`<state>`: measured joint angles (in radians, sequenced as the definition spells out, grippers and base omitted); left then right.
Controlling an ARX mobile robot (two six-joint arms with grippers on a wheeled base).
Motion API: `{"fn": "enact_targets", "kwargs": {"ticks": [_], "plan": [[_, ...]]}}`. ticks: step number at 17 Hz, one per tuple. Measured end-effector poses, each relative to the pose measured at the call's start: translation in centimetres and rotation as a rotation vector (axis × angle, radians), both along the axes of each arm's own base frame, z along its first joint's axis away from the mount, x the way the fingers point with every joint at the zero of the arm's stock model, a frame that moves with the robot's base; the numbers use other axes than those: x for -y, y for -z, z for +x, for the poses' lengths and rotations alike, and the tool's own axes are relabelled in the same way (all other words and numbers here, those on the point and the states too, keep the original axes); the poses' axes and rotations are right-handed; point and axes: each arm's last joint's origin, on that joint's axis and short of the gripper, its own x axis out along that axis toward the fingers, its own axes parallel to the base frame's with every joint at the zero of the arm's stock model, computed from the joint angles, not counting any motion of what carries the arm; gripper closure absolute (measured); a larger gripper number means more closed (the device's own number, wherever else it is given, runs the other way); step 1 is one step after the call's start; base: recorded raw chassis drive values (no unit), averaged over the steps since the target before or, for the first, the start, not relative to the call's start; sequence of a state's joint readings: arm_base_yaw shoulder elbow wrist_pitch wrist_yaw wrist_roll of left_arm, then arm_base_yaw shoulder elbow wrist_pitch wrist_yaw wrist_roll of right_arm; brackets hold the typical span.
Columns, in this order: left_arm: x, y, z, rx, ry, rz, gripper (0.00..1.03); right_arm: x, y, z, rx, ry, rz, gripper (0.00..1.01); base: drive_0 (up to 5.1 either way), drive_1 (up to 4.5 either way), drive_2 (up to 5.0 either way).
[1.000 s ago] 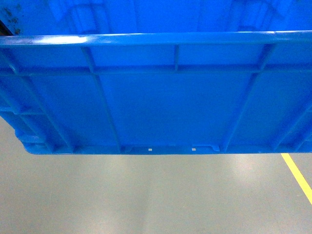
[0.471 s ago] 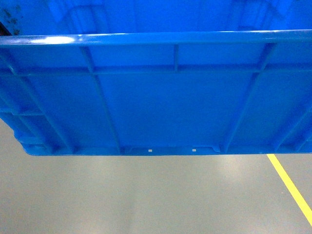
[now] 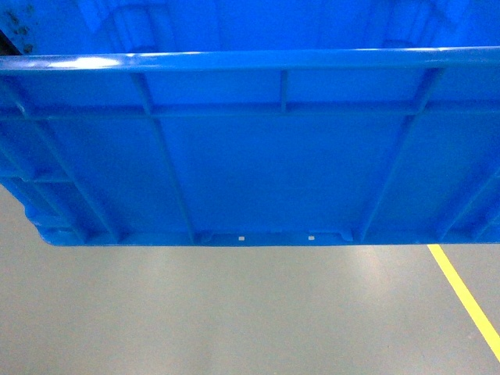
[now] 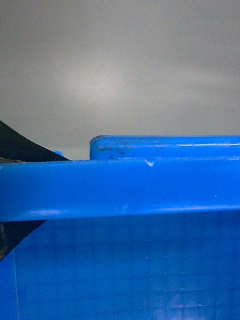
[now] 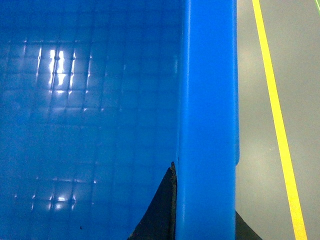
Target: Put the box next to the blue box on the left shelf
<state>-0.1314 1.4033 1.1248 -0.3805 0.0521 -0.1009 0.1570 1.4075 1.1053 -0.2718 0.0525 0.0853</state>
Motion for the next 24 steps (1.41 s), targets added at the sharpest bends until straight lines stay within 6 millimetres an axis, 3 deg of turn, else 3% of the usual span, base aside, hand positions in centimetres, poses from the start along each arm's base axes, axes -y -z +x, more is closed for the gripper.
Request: {"fn": "enact_targets", "kwargs": {"ticks": [24], "plan": [[-0.02,-0.01,-0.05,-0.002,-0.001,0.001,0.98,-0.02,0.15,0.09,-0.004,-0.001,0.001,0.94,0.0,4.25,-4.3]]}}
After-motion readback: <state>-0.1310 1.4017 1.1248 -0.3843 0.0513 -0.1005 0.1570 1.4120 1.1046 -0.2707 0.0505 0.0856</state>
